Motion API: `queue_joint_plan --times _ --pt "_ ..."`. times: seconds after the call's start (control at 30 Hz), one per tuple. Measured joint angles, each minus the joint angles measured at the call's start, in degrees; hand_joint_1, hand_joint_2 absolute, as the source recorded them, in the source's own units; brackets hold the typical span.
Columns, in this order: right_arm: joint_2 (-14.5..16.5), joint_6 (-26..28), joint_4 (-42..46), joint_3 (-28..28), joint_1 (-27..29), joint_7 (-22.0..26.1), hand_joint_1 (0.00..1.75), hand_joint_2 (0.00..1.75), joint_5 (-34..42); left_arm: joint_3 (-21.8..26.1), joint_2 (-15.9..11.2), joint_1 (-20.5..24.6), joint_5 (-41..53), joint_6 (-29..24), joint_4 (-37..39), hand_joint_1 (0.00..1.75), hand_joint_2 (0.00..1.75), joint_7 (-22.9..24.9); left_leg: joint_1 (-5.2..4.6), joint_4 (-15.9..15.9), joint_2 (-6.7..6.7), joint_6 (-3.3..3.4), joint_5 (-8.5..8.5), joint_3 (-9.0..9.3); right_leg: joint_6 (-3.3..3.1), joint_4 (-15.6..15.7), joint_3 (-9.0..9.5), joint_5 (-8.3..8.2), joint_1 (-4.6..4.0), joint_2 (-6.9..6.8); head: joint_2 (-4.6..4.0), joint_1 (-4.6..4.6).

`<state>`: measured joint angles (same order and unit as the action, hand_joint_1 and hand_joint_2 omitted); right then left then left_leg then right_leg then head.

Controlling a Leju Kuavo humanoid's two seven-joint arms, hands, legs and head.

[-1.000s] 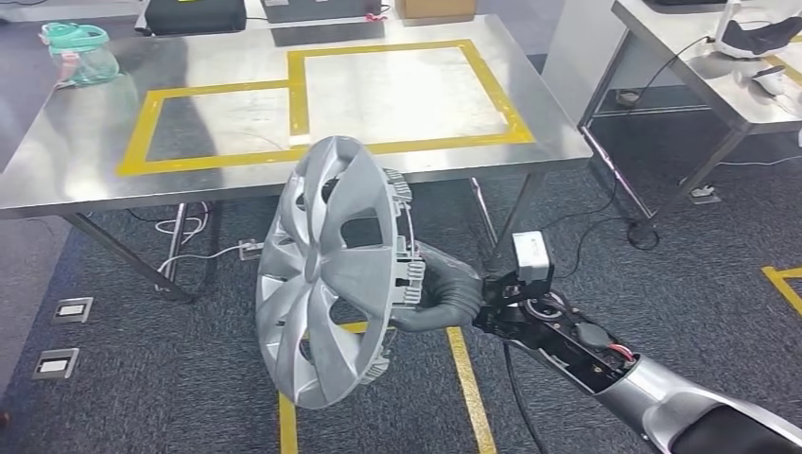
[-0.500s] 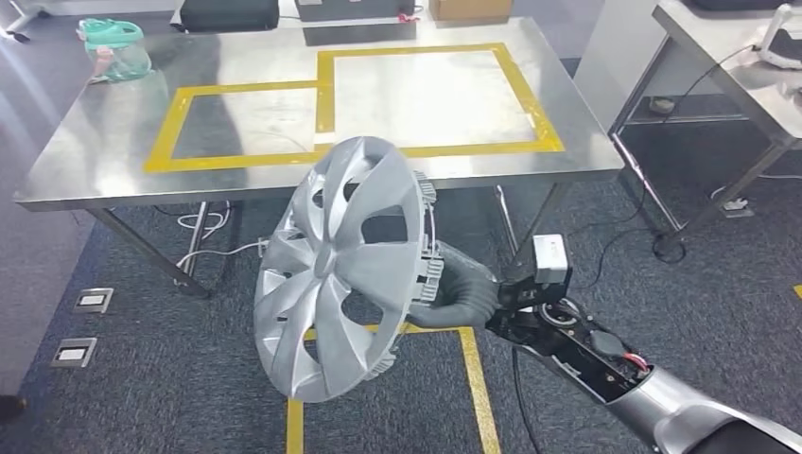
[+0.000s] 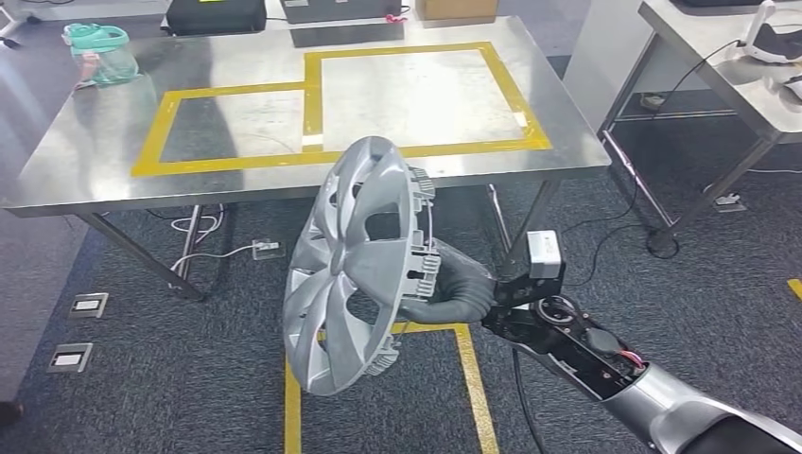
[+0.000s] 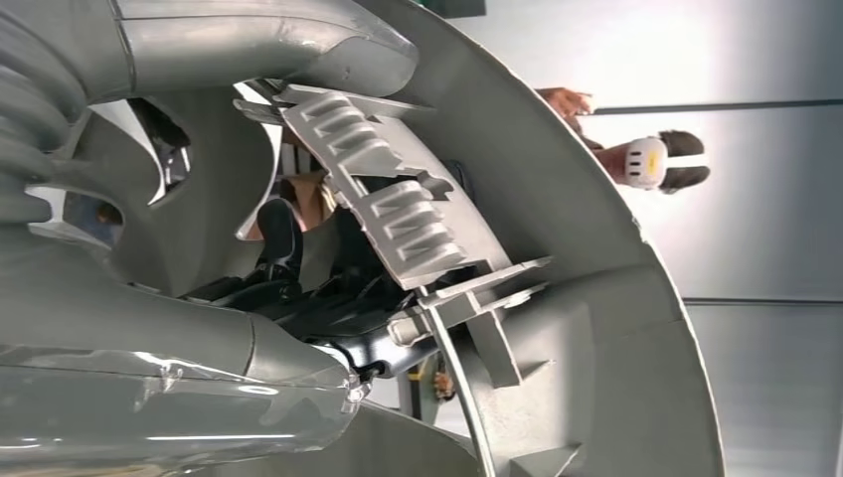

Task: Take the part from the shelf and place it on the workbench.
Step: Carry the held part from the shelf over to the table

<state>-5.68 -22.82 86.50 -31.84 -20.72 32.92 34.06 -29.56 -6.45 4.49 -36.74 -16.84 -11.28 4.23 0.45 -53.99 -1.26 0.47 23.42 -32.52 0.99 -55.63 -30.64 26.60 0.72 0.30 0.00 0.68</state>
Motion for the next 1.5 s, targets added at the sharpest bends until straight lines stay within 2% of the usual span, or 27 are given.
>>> queue_joint_plan --times 0.07,0.17,0.2,0.23,0.27,0.33,0.37,0.43,0.47,0.53,0.57,0.6,0.7,0.73,0.77,0.83,0.9,0.97,1.07,1.13,1.2,1.23,1.27,1.3,1.37,1.4,1.5 --pt "0.0 0.0 0.3 0.1 0.0 0.0 1.75 1.75 0.0 0.0 0.0 0.0 0.0 0.0 0.0 0.0 1.75 0.0 0.43 2.3 0.25 0.44 -0.69 1.6 0.43 -1.0 -0.26 0.83 -0.07 -0.06 0.0 0.12" --pt "0.0 0.1 0.4 0.2 0.2 0.0 1.75 1.75 0.0 0.0 0.2 0.0 -0.1 0.1 0.0 0.0 1.75 0.1 0.84 3.5 0.5 0.34 -0.88 2.86 1.31 -10.5 -4.77 5.09 0.34 -0.08 0.0 0.7" --pt "0.0 0.1 0.4 0.2 0.4 0.0 1.75 1.75 0.0 0.0 0.2 0.0 -0.1 0.1 0.0 0.0 1.75 0.1 0.99 3.5 0.48 0.19 -0.7 3.02 1.73 -13.3 -6.29 5.76 0.66 -0.09 0.0 0.81" --pt "0.0 0.2 0.4 0.2 0.5 0.0 1.75 1.75 0.0 0.0 0.3 0.0 -0.1 0.1 0.0 0.0 1.75 0.1 1.22 3.3 0.43 -0.09 -0.44 3.19 2.22 -14.3 -7.01 5.38 1.06 -0.1 0.0 0.9" --pt "0.0 0.2 0.4 0.3 0.6 0.0 1.75 1.75 0.0 0.0 0.4 -0.1 -0.1 0.1 0.0 0.0 1.75 0.1 1.57 3.1 0.33 -0.5 -0.08 3.36 2.79 -12.9 -6.63 3.88 1.5 -0.12 0.0 0.96" --pt "0.0 0.2 0.3 0.3 0.7 0.0 1.75 1.75 0.0 0.0 0.4 -0.2 -0.1 0.1 0.0 0.0 1.75 0.1 2.3 1.8 0.07 -1.69 1.0 3.45 4.17 -6.4 -3.92 0.02 2.4 -0.03 0.01 1.25" --pt "0.0 0.2 0.3 0.3 0.8 -0.1 1.75 1.75 0.0 0.0 0.3 -0.1 -0.2 0.1 0.0 0.0 1.75 0.1 2.46 0.8 -0.06 -2.39 1.63 3.15 4.38 -3.6 -2.6 -0.87 2.65 0.18 0.01 1.57" --pt "0.0 0.2 0.3 0.3 0.9 -0.1 1.75 1.75 0.0 -0.1 0.2 -0.1 -0.2 0.0 0.0 0.0 1.75 0.1 2.39 -0.4 -0.32 -3.48 2.2 2.39 3.55 -2.0 -1.87 -0.44 2.56 0.57 0.0 1.72" --pt "0.0 0.3 0.3 0.3 1.0 -0.1 1.75 1.75 0.0 -0.1 0.2 0.0 -0.2 0.0 0.0 0.0 1.75 0.1 2.37 -0.7 -0.39 -3.83 2.21 2.11 2.68 -2.1 -1.93 -0.25 2.41 0.65 0.0 1.56" --pt "0.1 0.3 0.4 0.3 0.9 -0.1 1.75 1.75 0.0 -0.1 0.3 0.0 -0.2 0.0 0.0 0.0 1.75 0.1 2.56 -1.1 -0.18 -4.18 2.43 1.94 1.57 -2.3 -1.89 -0.1 2.25 0.62 0.0 0.78" --pt "0.1 0.3 0.5 0.4 0.9 -0.2 1.75 1.75 0.0 -0.1 0.3 0.0 -0.2 0.0 0.0 0.0 1.75 0.1 2.62 -2.6 0.18 -4.18 3.1 1.28 1.16 -2.2 -1.65 -0.01 2.17 0.58 0.0 0.44" --pt "0.1 0.3 0.5 0.4 0.8 -0.2 1.75 1.75 0.0 -0.1 0.3 0.1 -0.2 0.0 0.0 0.0 1.75 0.1 2.58 -5.4 0.53 -4.09 4.21 -0.17 0.79 -2.1 -1.37 0.1 2.07 0.5 0.0 0.08" --pt "0.1 0.4 0.5 0.4 0.7 -0.2 1.75 1.75 0.1 -0.1 0.3 0.1 -0.2 0.1 0.0 0.0 1.75 0.1 1.93 -17.3 0.96 -3.46 7.57 -7.64 -0.02 -2.0 -0.94 0.55 1.42 0.23 0.0 -0.49" --pt "0.1 0.4 0.5 0.4 0.7 -0.2 1.75 1.75 0.1 -0.1 0.3 0.1 -0.2 0.1 0.0 0.0 1.75 0.1 1.66 -19.1 0.95 -3.13 7.28 -9.28 -0.27 -2.0 -0.75 0.75 1.17 0.21 0.0 -0.52" --pt "0.1 0.4 0.5 0.4 0.7 -0.3 1.75 1.75 0.1 -0.1 0.3 0.0 -0.2 0.1 0.0 0.0 1.75 0.1 1.35 -18.5 0.95 -2.65 5.88 -9.77 -0.49 -2.0 -0.48 0.96 0.94 0.21 0.0 -0.52" --pt "0.1 0.4 0.5 0.4 0.7 -0.3 1.75 1.75 0.1 -0.1 0.2 0.0 -0.2 0.1 0.0 0.0 1.75 0.1 0.49 -11.7 0.95 -1.3 1.14 -7.77 -0.7 -1.9 0.2 1.44 0.63 0.24 0.01 -0.54" --pt "0.1 0.3 0.5 0.4 0.7 -0.3 1.75 1.75 0.1 -0.1 0.1 0.0 -0.2 0.1 0.0 0.0 1.75 0.1 -0.38 -5.0 1.03 -0.21 -1.39 -5.0 -0.47 -1.8 0.58 1.93 0.3 0.27 0.0 -0.56" --pt "0.1 0.4 0.5 0.4 0.7 -0.3 1.75 1.75 0.1 -0.1 0.0 0.2 -0.2 0.1 0.0 0.0 1.75 0.0 -0.84 -2.9 1.08 -0.01 -1.0 -3.97 -0.01 -1.6 0.68 2.24 0.23 0.22 0.0 -0.5" --pt "0.1 0.4 0.7 0.4 0.6 -0.3 1.75 1.75 0.2 -0.1 0.0 0.1 -0.3 0.3 0.0 0.0 1.75 -0.1 -0.61 -1.4 1.08 0.1 -0.77 -2.76 0.79 -2.0 0.96 3.2 0.32 0.03 0.01 -0.22" --pt "0.1 0.4 0.8 0.4 0.6 -0.3 1.75 1.75 0.2 -0.1 0.1 0.0 -0.3 0.3 0.0 0.0 1.75 -0.2 -0.33 -0.6 1.15 0.49 -0.68 -1.7 1.17 -7.0 -1.22 5.72 0.35 -0.03 0.0 0.24" --pt "0.1 0.4 0.8 0.4 0.7 -0.3 1.75 1.75 0.3 -0.1 0.1 0.0 -0.3 0.4 0.0 0.0 1.75 -0.4 -0.34 -0.6 1.09 0.87 -0.37 -1.23 1.54 -14.5 -5.25 8.31 0.36 -0.02 0.0 0.58" --pt "0.1 0.4 0.8 0.4 0.7 -0.3 1.75 1.75 0.3 -0.1 0.1 0.1 -0.3 0.4 0.0 0.0 1.75 -0.5 -0.34 -0.6 1.03 0.92 -0.18 -0.99 1.73 -16.8 -6.73 8.43 0.4 -0.03 0.0 0.7" --pt "0.1 0.4 0.8 0.4 0.7 -0.3 1.75 1.75 0.3 -0.2 0.2 0.0 -0.3 0.4 0.0 0.0 1.75 -0.5 -0.32 -0.6 0.96 0.9 0.05 -0.68 1.89 -16.8 -7.19 7.37 0.46 -0.04 0.0 0.84" --pt "0.1 0.4 0.8 0.4 0.7 -0.3 1.75 1.75 0.3 -0.3 0.2 0.0 -0.3 0.4 0.0 0.0 1.75 -0.5 -0.28 -0.6 0.89 0.81 0.33 -0.29 1.98 -14.6 -6.58 5.26 0.52 -0.05 0.0 1.02" --pt "0.1 0.5 0.8 0.4 0.6 -0.3 1.75 1.75 0.3 -0.4 0.3 0.0 -0.3 0.5 0.0 0.0 1.75 -0.5 -0.31 -0.8 0.76 0.44 0.92 0.36 1.85 -7.2 -3.78 0.58 0.51 -0.03 0.0 1.36" --pt "0.1 0.5 0.8 0.4 0.6 -0.3 1.75 1.75 0.3 -0.5 0.3 0.0 -0.3 0.5 0.0 0.0 1.75 -0.6 -0.4 -1.0 0.69 0.21 1.15 0.4 1.61 -4.0 -2.4 -0.61 0.45 -0.02 0.0 1.5" --pt "0.1 0.8 0.8 0.4 0.4 -0.3 1.75 1.75 0.4 -0.6 0.3 0.1 -0.3 0.5 0.0 0.0 1.75 -0.7 -0.62 -1.5 0.66 -0.23 1.21 -0.22 0.68 -1.0 -1.15 -0.64 0.27 0.13 0.0 1.22"
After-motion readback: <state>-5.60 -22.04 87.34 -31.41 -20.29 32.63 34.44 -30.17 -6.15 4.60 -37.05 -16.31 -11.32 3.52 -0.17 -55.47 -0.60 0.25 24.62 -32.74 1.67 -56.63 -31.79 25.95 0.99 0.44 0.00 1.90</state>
